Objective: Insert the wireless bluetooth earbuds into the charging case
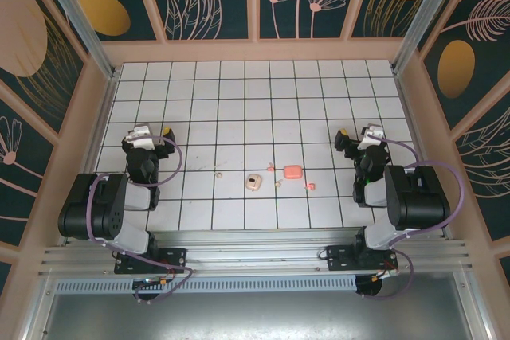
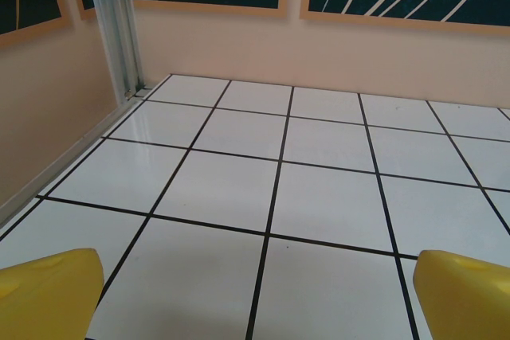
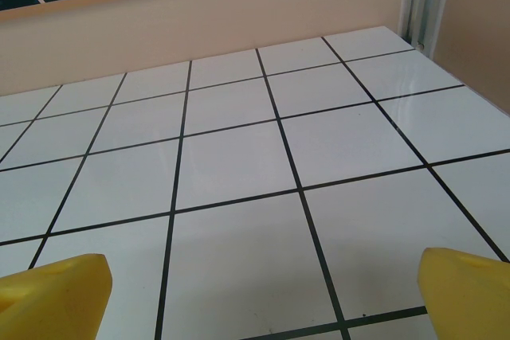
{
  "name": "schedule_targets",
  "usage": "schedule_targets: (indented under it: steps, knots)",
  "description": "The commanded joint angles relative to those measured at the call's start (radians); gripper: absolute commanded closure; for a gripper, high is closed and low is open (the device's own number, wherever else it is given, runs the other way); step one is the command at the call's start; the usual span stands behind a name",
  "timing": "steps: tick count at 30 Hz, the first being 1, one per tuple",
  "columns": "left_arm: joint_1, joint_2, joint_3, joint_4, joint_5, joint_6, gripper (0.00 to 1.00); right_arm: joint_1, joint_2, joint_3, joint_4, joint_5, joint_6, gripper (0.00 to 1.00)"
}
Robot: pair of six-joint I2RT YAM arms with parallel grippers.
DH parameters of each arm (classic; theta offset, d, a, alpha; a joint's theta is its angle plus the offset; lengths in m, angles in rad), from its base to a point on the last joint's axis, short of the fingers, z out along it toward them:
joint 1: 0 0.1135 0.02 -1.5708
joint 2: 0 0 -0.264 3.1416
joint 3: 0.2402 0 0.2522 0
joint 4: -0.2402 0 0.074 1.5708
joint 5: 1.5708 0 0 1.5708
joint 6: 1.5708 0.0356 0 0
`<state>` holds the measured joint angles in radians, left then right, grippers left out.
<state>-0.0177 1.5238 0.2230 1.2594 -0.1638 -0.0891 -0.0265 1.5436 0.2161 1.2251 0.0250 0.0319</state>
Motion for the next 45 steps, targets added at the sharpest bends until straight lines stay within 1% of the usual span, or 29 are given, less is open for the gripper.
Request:
schedule_targets:
  steps: [1, 10, 11, 13, 14, 15, 17, 21, 23, 26, 28, 30, 32, 34, 36, 38, 41, 45]
  knots:
    - [0.005, -0.004, 0.013, 0.011, 0.017, 0.012, 0.01, 0.001, -0.005, 0.016, 0.025, -0.003, -0.013, 0.01]
    - [0.006, -0.014, 0.019, -0.004, 0.015, 0.014, 0.01, -0.009, -0.009, 0.019, 0.016, -0.005, -0.008, 0.01]
    - [0.006, -0.03, 0.033, -0.045, 0.01, 0.012, 0.04, -0.009, -0.021, 0.026, -0.004, -0.006, -0.002, 0.01]
    - [0.006, -0.079, 0.097, -0.2, 0.022, 0.018, 0.13, -0.008, -0.061, 0.041, -0.064, 0.0, 0.001, 0.01]
    - [0.006, -0.099, 0.145, -0.297, 0.035, 0.025, 0.18, -0.006, -0.093, 0.055, -0.121, 0.001, 0.0, 0.01]
    - [0.004, -0.111, 0.18, -0.362, 0.049, 0.032, 0.2, -0.006, -0.125, 0.075, -0.192, 0.007, 0.006, 0.01]
    - [-0.002, -0.129, 0.237, -0.449, 0.042, 0.029, 0.22, -0.004, -0.206, 0.15, -0.414, 0.013, 0.058, 0.01]
    - [-0.025, -0.172, 0.3, -0.509, 0.038, -0.071, 0.25, 0.017, -0.308, 0.326, -0.866, 0.039, 0.16, 0.01]
    - [-0.069, -0.183, 0.353, -0.572, 0.038, -0.098, 0.26, 0.04, -0.34, 0.411, -1.072, 0.045, 0.196, 0.01]
    - [-0.167, -0.179, 0.443, -0.689, 0.043, -0.114, 0.27, 0.102, -0.369, 0.501, -1.323, 0.02, 0.233, 0.01]
    - [-0.221, -0.168, 0.503, -0.773, 0.072, -0.166, 0.29, 0.169, -0.378, 0.549, -1.472, 0.007, 0.268, 0.02]
    - [-0.27, -0.16, 0.532, -0.839, 0.102, -0.215, 0.31, 0.239, -0.375, 0.58, -1.568, 0.012, 0.303, 0.06]
    - [-0.325, -0.159, 0.542, -0.895, 0.101, -0.234, 0.32, 0.325, -0.361, 0.614, -1.659, 0.012, 0.352, 0.12]
    - [-0.361, -0.157, 0.556, -0.964, 0.106, -0.242, 0.31, 0.401, -0.337, 0.635, -1.712, 0.011, 0.4, 0.16]
    - [-0.377, -0.154, 0.567, -1.042, 0.116, -0.257, 0.31, 0.471, -0.295, 0.657, -1.741, -0.003, 0.432, 0.19]
    - [-0.385, -0.157, 0.561, -1.102, 0.134, -0.258, 0.31, 0.526, -0.221, 0.691, -1.775, -0.005, 0.444, 0.21]
    - [-0.387, -0.181, 0.519, -1.129, 0.12, -0.258, 0.3, 0.583, -0.094, 0.752, -1.832, -0.005, 0.446, 0.21]
    - [-0.387, -0.2, 0.49, -1.135, 0.098, -0.246, 0.29, 0.649, 0.034, 0.832, -1.897, 0.048, 0.446, 0.19]
